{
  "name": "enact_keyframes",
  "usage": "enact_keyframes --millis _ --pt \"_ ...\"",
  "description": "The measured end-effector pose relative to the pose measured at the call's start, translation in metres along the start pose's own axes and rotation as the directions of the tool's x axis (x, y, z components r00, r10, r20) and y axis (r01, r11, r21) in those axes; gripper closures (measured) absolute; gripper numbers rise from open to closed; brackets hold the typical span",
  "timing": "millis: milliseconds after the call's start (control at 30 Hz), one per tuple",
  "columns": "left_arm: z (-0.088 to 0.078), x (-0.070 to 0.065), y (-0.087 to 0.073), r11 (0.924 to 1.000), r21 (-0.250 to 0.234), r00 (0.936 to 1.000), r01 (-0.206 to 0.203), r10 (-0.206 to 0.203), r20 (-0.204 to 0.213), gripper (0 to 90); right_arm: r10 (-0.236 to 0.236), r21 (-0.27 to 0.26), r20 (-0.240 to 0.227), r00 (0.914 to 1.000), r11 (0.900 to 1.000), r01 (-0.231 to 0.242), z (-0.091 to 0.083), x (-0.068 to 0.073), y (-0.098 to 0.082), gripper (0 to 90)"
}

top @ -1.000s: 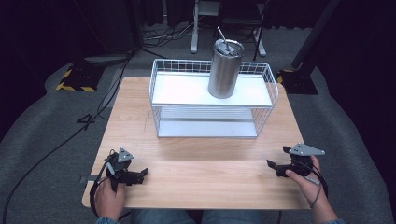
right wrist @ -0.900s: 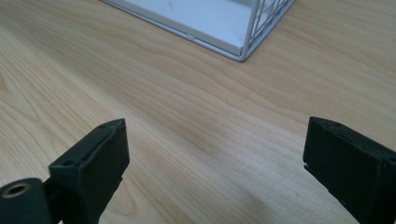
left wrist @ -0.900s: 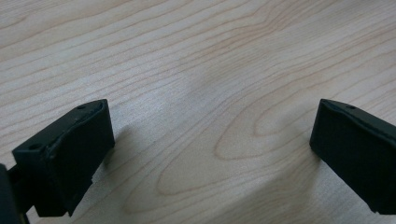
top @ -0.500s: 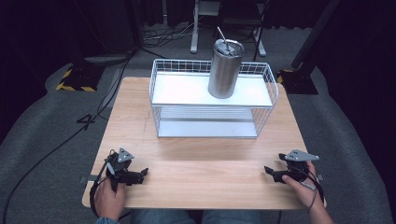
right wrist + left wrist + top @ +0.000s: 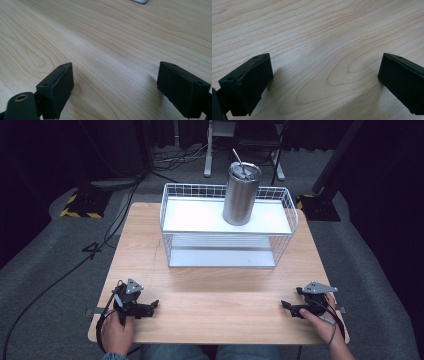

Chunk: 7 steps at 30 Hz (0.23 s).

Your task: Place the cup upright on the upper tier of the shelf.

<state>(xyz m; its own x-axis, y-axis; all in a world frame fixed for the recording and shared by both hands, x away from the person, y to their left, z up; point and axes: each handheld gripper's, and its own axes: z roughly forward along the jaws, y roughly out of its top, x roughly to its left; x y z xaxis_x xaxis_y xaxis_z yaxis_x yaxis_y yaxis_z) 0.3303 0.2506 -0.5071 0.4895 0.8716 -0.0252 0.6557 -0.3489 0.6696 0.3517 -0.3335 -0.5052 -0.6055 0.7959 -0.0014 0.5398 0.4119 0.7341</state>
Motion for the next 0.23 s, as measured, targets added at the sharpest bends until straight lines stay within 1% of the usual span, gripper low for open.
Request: enact_keyframes --millis 233 --pt "-0.0001 0.0 0.0 1.0 0.002 1.0 0.001 -0.001 0.003 0.2 0.003 0.001 0.005 1.0 1.0 -0.003 0.0005 0.0012 0.0002 12.6"
